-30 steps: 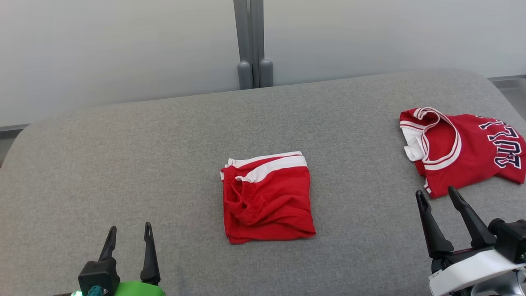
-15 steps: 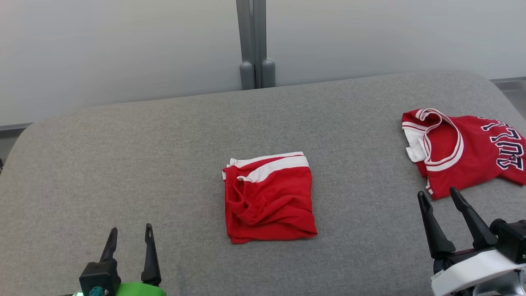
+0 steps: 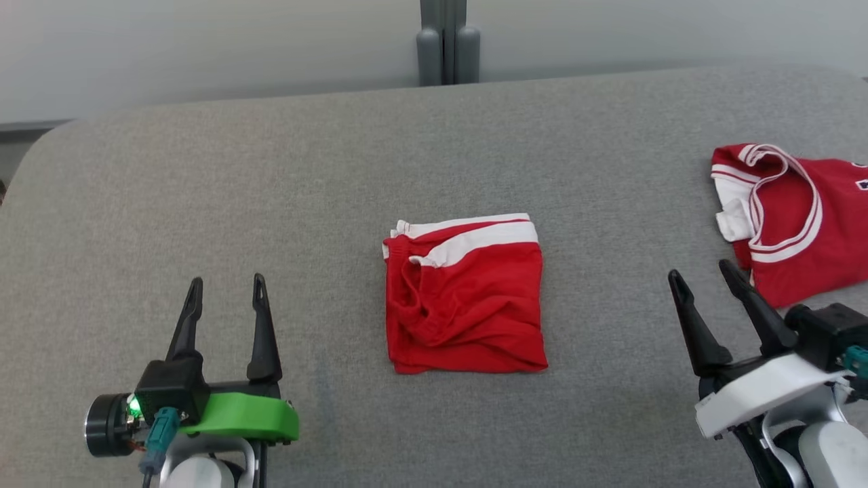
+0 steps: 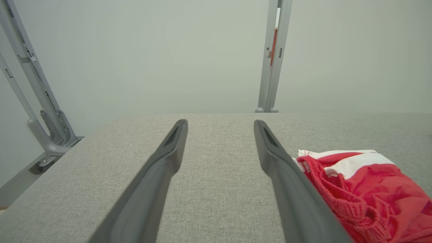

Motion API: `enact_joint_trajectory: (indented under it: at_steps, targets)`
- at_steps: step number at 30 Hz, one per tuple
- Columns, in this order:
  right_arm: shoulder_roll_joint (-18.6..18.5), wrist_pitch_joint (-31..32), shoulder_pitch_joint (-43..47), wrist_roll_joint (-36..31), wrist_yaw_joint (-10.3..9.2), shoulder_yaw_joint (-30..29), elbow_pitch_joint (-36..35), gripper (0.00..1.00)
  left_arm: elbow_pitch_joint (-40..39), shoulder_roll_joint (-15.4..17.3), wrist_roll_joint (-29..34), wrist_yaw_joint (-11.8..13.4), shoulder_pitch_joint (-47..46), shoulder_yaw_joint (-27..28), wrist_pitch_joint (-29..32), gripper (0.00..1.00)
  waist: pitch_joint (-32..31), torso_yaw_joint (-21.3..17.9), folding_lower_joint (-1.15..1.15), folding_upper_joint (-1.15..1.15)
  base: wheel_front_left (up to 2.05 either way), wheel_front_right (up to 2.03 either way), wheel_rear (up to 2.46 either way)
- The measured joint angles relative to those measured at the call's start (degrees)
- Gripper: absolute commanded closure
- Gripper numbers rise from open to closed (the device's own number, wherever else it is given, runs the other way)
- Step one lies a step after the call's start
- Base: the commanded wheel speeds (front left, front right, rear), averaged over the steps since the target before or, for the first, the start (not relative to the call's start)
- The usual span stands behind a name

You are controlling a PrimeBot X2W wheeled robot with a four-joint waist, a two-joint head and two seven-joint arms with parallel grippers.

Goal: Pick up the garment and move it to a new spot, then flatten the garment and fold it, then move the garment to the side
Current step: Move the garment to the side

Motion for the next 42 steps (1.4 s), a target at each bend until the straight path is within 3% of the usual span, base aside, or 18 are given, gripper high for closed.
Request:
enact_joint_trajectory:
  at_steps: [5, 13, 19, 20, 21, 22, 31, 42]
  targets:
    - [-0.25, -0.32, -5.46, 1.67, 0.0, 5.08, 6.73, 0.0, 0.08, -1.54, 0.7, -0.41, -2.4, -0.13, -0.53, 0.0, 3.94, 2.51, 0.0, 0.0, 0.0, 0.0, 0.0]
    - [2.78, -2.18, -15.03, 5.75, 0.0, 13.57, 21.06, 0.0, 0.54, -3.55, 2.21, -1.51, -4.66, 0.33, -0.8, 0.0, 8.82, 7.04, 0.0, 0.0, 0.0, 0.0, 0.0]
    - [3.35, -2.5, -16.62, 9.31, 0.0, 16.62, 26.28, 0.0, 0.48, -4.7, 3.39, -2.5, -5.19, 0.88, -0.8, 0.0, 10.69, 8.73, 0.0, 0.0, 0.0, 0.0, 0.0]
    - [3.3, -2.27, -16.8, 9.98, 0.0, 17.26, 26.47, 0.51, 0.47, -4.92, 3.47, -2.71, -5.19, 1.09, -0.8, 0.0, 10.87, 8.82, 0.0, 0.0, 0.0, 0.0, 0.0]
    - [3.1, -2.11, -16.96, 10.45, 0.0, 17.8, 26.5, 0.85, 0.48, -5.13, 3.68, -2.89, -5.2, 1.27, -0.8, 0.0, 10.99, 8.82, 0.0, 0.0, 0.0, 0.0, 0.0]
    - [2.96, -1.94, -17.11, 10.84, -0.01, 18.28, 26.5, 1.0, 0.48, -5.37, 3.87, -3.01, -5.21, 1.42, -0.8, 0.0, 11.0, 8.76, 0.0, 0.0, 0.0, 0.0, 0.0]
    - [-0.68, -3.91, -17.3, 11.72, 0.05, 21.02, 22.92, 1.0, -0.36, -5.42, 6.2, -3.96, -5.05, 3.34, -0.86, 0.0, 11.02, 6.07, 0.0, 0.0, 0.0, 0.0, 0.0]
    - [-9.31, -5.81, -12.99, 12.11, 0.05, 14.89, 19.69, 1.0, -2.92, -5.17, 8.5, -5.1, -5.8, 3.04, -0.87, 0.0, 12.37, -3.0, 0.0, 0.0, 0.0, 0.0, 0.0]
